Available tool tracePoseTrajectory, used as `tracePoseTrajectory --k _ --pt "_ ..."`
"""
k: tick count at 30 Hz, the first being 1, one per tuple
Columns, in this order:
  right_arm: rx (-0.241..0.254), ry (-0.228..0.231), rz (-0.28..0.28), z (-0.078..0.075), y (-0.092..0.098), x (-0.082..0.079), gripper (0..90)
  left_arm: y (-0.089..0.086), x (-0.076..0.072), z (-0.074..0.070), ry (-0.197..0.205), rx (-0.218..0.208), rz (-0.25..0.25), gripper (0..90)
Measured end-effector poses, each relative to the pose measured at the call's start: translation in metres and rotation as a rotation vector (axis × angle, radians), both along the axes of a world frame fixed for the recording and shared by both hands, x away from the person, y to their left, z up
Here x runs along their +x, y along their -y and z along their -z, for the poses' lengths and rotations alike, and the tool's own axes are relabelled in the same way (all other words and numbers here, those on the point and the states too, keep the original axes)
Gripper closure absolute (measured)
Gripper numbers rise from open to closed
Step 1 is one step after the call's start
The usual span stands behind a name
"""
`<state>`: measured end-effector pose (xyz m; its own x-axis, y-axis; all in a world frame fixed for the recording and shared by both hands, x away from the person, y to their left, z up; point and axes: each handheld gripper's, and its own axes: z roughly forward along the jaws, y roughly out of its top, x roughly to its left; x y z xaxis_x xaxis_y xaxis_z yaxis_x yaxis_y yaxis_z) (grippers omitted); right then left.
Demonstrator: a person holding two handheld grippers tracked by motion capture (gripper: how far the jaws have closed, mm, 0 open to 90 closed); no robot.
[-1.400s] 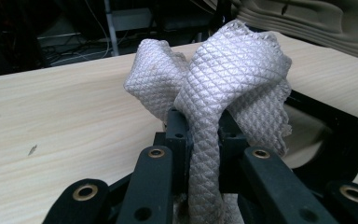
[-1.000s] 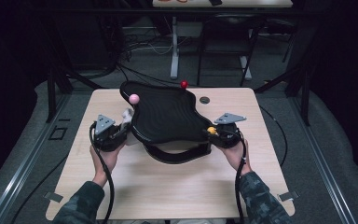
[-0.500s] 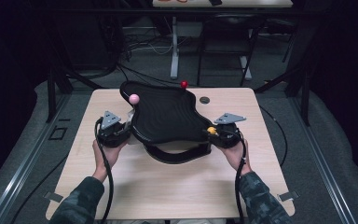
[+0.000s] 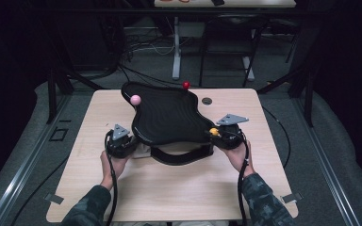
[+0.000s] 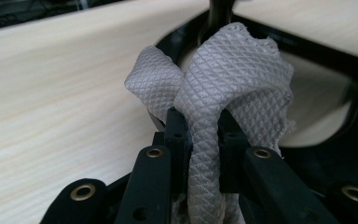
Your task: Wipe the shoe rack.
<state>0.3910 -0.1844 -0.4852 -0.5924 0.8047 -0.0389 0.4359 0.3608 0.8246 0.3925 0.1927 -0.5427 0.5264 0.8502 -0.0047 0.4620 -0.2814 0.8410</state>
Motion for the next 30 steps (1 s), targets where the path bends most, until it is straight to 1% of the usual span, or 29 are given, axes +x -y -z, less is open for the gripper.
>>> tracePoseTrajectory --k 5,6,7,9,12,16,19,20,22,23,26,28,30 --pt "-0.001 0.001 0.001 0.0 0.0 0.0 59.8 0.002 0.002 0.016 -0.045 0.042 0.018 78.1" --pt "-0.001 0.001 0.001 0.0 0.0 0.0 59.8 0.002 0.002 0.019 -0.058 0.045 0.019 78.0" --pt "-0.001 0.001 0.001 0.0 0.0 0.0 59.9 0.003 0.003 0.023 -0.071 0.04 0.01 77.9" --pt "-0.001 0.002 0.0 0.0 0.0 0.0 59.9 0.003 0.003 0.027 -0.092 0.054 0.02 77.7" --pt "-0.002 0.002 -0.001 0.0 0.0 0.0 59.8 0.004 0.004 0.028 -0.102 0.056 0.028 77.4" --pt "-0.001 0.003 -0.001 0.0 0.0 0.0 59.8 0.003 0.004 0.025 -0.096 0.042 0.024 77.5" --pt "-0.001 0.003 -0.001 0.0 0.0 0.0 59.8 0.001 0.004 0.016 -0.068 0.039 0.031 77.7" --pt "-0.001 0.002 -0.001 0.0 0.0 0.0 59.8 0.001 0.004 0.013 -0.064 0.024 0.032 77.7" --pt "-0.001 0.002 0.0 0.0 0.0 0.0 59.9 0.001 0.003 0.008 -0.044 0.02 0.036 77.7" --pt "-0.002 0.002 0.0 0.0 0.0 0.0 59.9 0.001 0.003 0.006 -0.042 0.015 0.038 77.7" --pt "-0.002 0.002 -0.001 0.0 0.0 0.0 59.9 0.003 0.001 -0.001 -0.017 0.016 0.045 77.7" --pt "-0.003 0.002 0.0 0.0 0.0 0.0 59.8 0.002 0.001 -0.007 -0.009 0.018 0.047 77.7" --pt "-0.003 0.002 -0.001 0.0 0.0 0.0 59.8 -0.001 -0.001 -0.016 0.018 0.001 0.037 77.7"
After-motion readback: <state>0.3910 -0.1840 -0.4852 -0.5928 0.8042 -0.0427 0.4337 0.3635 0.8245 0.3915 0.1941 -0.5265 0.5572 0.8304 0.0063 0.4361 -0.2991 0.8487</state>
